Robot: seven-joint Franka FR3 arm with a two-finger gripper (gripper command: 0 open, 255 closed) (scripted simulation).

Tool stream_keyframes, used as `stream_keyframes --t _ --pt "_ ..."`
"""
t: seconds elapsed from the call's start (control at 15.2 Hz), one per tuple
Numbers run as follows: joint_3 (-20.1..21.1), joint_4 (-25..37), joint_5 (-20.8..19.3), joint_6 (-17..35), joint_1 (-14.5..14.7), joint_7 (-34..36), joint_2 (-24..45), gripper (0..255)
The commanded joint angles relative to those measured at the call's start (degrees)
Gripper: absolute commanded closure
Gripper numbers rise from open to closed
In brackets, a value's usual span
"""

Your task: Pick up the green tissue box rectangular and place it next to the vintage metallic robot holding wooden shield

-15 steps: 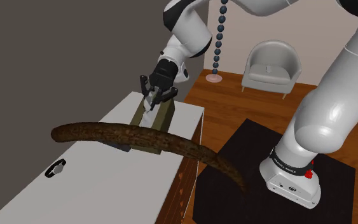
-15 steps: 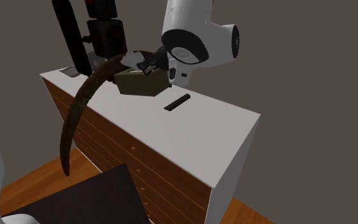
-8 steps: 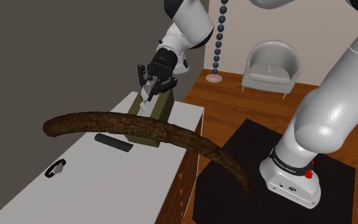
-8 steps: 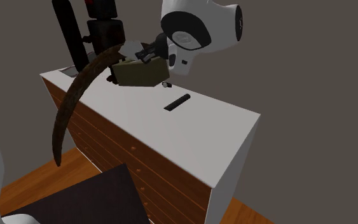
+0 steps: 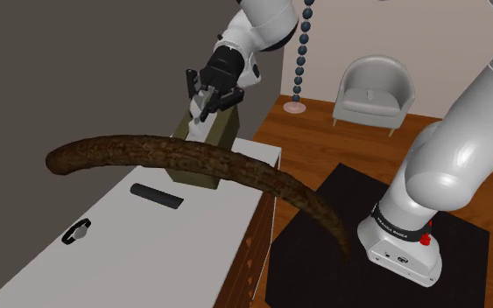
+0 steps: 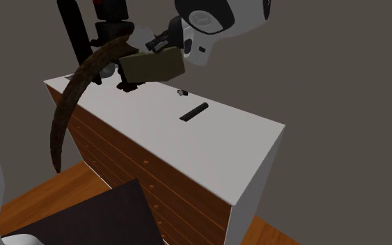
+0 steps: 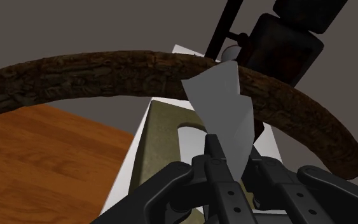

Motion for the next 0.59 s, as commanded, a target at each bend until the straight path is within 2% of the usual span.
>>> stream_keyframes --t 0.0,0.53 --pt "-0.1 0.9 0.1 -0.7 -0.1 1.2 -0.5 255" --pt "-0.5 4.8 0.4 -3.0 -0.2 5.9 -1.8 255"
